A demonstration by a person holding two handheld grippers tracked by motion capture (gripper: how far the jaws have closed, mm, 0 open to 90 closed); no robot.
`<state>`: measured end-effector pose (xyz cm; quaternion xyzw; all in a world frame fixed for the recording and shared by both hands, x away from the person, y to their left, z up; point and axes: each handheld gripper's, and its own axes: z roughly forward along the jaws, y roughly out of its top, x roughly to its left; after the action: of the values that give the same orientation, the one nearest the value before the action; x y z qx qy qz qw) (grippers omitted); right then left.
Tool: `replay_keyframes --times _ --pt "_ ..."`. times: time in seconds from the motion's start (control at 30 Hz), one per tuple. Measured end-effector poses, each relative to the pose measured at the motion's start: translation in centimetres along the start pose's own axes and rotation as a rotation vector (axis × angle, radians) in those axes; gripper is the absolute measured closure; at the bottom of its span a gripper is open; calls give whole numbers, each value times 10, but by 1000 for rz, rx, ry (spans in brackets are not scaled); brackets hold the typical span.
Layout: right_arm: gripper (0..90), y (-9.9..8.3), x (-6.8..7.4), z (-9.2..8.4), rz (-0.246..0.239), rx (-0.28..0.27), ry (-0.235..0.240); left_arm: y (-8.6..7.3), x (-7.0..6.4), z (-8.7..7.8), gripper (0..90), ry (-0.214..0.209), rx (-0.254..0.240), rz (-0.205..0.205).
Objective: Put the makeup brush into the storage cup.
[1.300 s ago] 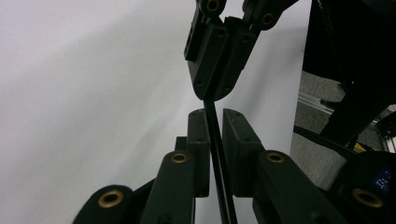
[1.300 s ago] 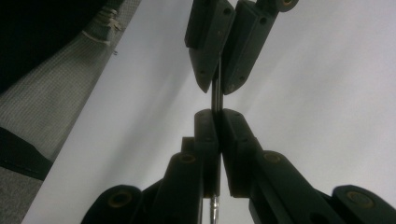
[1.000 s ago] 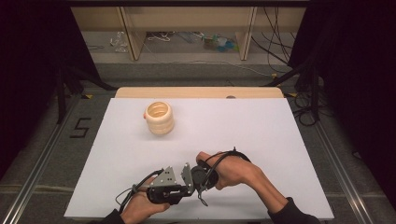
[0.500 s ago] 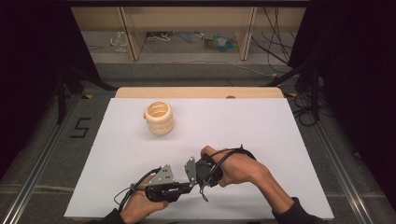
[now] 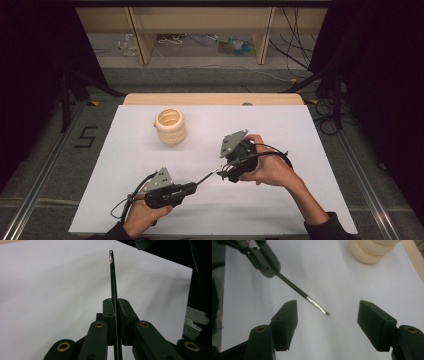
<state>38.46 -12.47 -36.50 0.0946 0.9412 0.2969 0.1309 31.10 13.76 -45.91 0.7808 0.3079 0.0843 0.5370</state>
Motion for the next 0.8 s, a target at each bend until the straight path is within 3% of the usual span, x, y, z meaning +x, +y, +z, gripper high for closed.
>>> replay_keyframes --times 0.03,0.07,0.13,0.17,0.33,0.37,0.43,0.47,0.67,0.8 --pt "319 -5 -4 -3 95 -36 -20 0 0 -1 849 5 -8 -16" --pt "319 -5 -4 -3 95 -36 -20 1 2 -2 849 5 -15 -5" --pt "315 -12 -8 -3 186 -79 -24 0 2 -3 849 16 -18 -18" --pt "315 -12 -8 -3 186 -79 -24 1 3 -4 849 18 -21 -10" --pt "290 -21 -9 0 309 -131 -33 1 3 -7 848 40 -44 -21" --pt "286 -22 -8 3 352 -156 -53 1 4 -7 849 43 -55 -24" --pt "286 -23 -9 2 380 -171 -25 2 5 -8 849 50 -63 -10" --pt "286 -23 -9 2 380 -171 -25 2 5 -9 849 55 -70 -26" --pt "284 -25 -6 6 461 -277 10 1 6 -9 849 67 -81 -38" --pt "261 -27 -3 11 510 -302 38 2 8 -11 848 71 -96 -29"
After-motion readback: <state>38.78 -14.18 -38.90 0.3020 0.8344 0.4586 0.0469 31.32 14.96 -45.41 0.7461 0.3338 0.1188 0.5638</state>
